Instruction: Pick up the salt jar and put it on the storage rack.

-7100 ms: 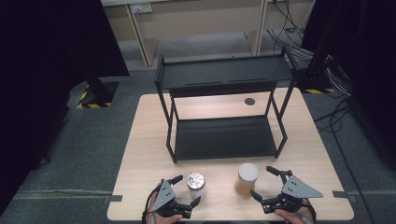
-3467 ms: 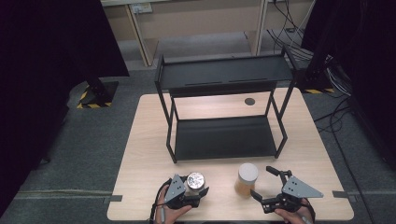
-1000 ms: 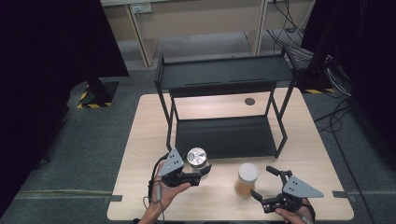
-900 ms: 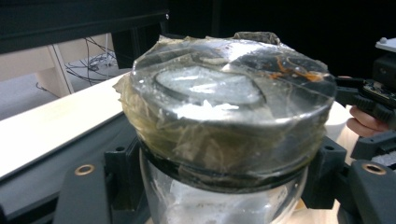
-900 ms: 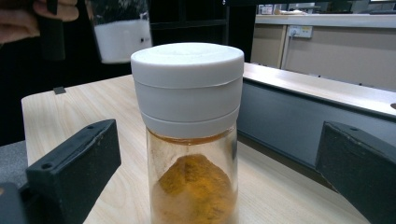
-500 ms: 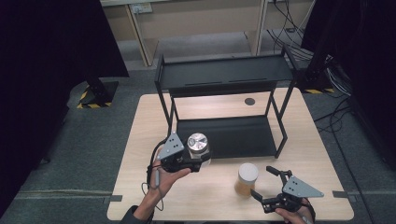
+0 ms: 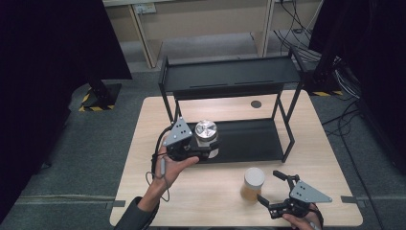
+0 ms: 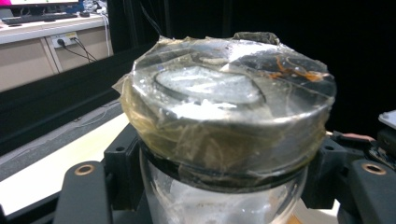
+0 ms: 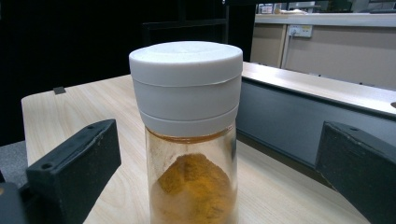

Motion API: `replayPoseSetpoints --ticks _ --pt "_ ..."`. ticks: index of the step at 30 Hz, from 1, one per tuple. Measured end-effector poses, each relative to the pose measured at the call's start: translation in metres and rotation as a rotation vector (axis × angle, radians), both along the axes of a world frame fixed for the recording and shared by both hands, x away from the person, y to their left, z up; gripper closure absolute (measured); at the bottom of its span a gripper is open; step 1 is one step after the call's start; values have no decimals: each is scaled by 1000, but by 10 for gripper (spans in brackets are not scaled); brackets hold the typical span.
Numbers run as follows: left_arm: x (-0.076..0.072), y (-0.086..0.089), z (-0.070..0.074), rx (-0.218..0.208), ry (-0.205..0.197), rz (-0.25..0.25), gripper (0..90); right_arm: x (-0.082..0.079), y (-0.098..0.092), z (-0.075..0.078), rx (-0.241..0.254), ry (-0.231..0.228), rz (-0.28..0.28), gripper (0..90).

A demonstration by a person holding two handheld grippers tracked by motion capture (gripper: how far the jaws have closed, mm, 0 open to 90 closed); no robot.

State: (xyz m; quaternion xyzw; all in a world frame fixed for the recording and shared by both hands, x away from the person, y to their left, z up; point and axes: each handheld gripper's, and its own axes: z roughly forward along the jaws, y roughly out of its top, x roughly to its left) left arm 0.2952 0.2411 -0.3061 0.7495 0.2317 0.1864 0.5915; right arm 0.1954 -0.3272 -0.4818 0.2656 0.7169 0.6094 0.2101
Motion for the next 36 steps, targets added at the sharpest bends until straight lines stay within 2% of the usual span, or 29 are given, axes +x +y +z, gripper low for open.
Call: replayPoseSetpoints --ticks 7,13,23,36 --pt "12 -7 18 3 13 13 309 0 0 0 -1 0 1 3" --pt "18 -12 32 9 7 26 310 0 0 0 0 2 1 3" --pt "29 -15 60 17 20 42 310 0 0 0 0 1 2 3" --pt "37 -16 93 20 4 82 310 0 0 0 2 3 1 3"
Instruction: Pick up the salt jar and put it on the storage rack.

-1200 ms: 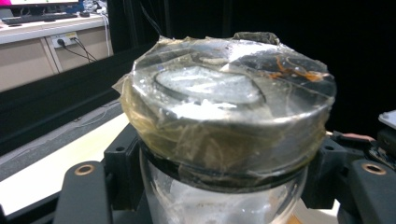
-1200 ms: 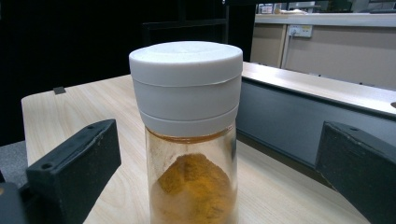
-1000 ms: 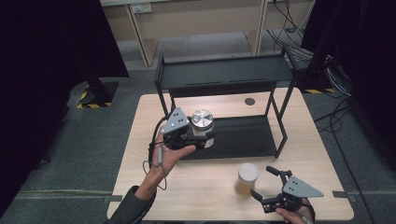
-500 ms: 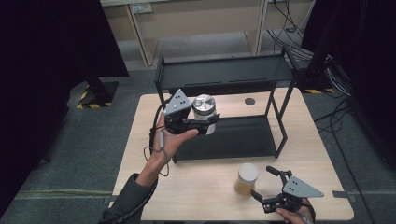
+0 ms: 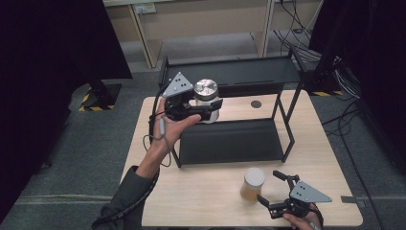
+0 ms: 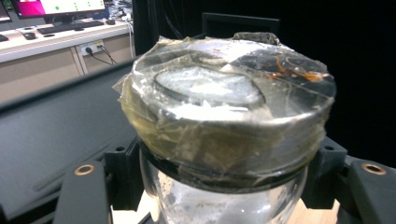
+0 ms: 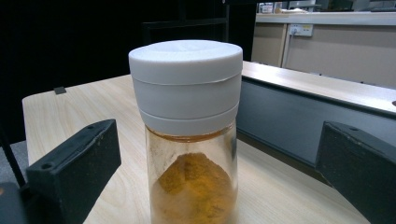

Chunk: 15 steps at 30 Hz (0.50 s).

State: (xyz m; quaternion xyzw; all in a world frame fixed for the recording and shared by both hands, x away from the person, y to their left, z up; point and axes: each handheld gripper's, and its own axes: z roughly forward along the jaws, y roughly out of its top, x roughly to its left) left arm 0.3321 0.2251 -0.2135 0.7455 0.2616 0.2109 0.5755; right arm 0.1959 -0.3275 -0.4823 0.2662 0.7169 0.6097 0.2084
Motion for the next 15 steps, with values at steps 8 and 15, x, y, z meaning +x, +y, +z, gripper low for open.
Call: replayPoseSetpoints --ticks 8,15 --pt "6 -3 16 8 5 12 310 0 0 0 1 1 2 3" --pt "9 -6 28 8 6 26 309 1 0 -1 6 4 2 3"
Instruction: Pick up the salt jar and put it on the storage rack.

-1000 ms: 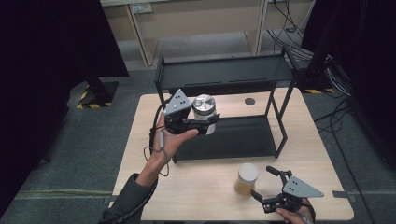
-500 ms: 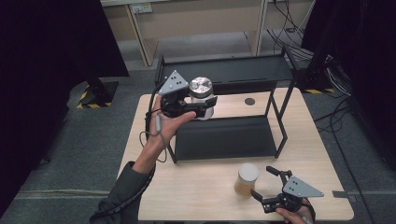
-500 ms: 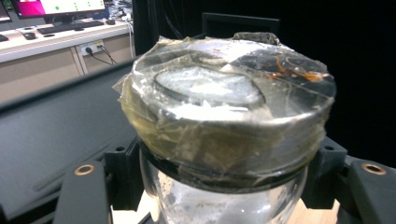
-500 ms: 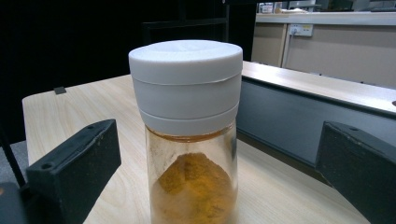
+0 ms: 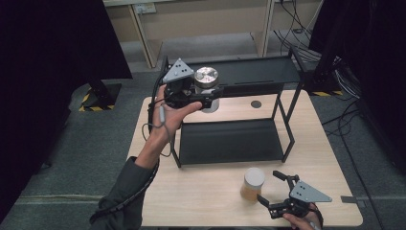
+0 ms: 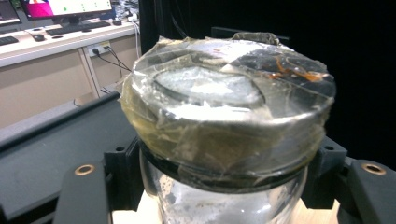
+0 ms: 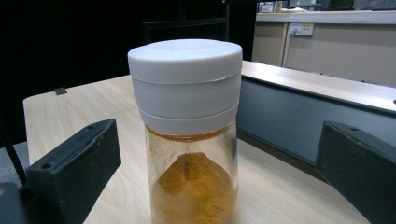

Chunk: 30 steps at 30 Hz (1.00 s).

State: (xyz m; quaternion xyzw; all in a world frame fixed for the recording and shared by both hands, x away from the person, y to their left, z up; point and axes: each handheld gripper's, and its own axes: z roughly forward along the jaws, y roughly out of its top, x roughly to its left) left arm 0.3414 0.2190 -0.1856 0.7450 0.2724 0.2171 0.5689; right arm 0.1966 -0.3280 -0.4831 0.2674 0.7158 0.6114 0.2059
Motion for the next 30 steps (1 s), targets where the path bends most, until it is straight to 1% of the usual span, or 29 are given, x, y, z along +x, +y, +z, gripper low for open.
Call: replayPoseSetpoints --ticks 9,14,16,21,22,27,30 --pt "8 -4 17 -9 5 37 310 0 0 0 1 -1 1 3" --pt "13 -6 24 -3 9 65 310 0 -1 0 3 1 1 3" --pt "16 -7 25 -11 13 81 310 0 -1 0 4 2 1 3" --pt "23 -12 28 -6 19 119 310 1 -1 0 4 3 2 3" --pt "24 -13 28 -10 21 125 310 1 -1 0 4 3 3 3" --pt "31 -17 27 -15 10 158 310 1 -2 0 5 3 3 3" --pt "34 -20 27 -17 16 180 310 1 -2 0 5 4 4 3"
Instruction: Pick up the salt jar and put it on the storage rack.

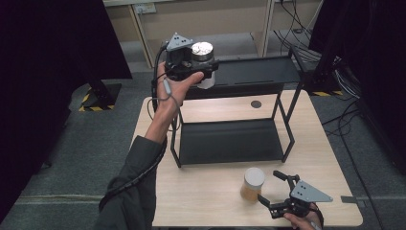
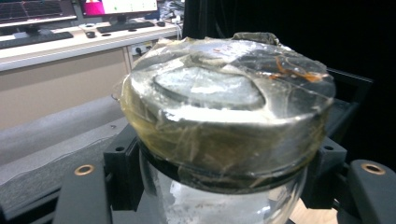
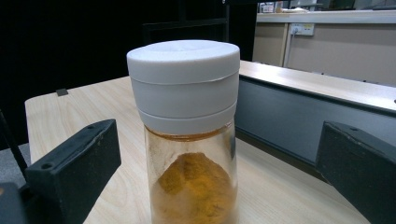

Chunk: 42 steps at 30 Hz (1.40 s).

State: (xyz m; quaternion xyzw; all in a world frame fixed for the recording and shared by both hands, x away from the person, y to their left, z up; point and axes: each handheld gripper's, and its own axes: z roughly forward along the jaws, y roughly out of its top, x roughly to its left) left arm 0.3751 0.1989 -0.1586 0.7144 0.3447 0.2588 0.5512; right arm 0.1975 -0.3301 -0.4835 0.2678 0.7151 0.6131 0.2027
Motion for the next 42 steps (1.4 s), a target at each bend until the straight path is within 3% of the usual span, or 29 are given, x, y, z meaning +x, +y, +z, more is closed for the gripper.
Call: replayPoseSetpoints --ticks 17,26,28,29,42 --pt "12 -14 -5 -2 -3 104 310 0 0 0 1 0 7 3" --pt "19 -17 -12 0 2 122 309 0 0 0 3 1 12 3" --pt "20 -16 -14 21 -21 129 309 0 0 0 1 1 12 3" --pt "20 -17 -15 -4 10 136 310 0 0 0 2 2 12 3" --pt "22 -15 -23 -15 -4 145 307 1 0 -1 2 1 12 3"
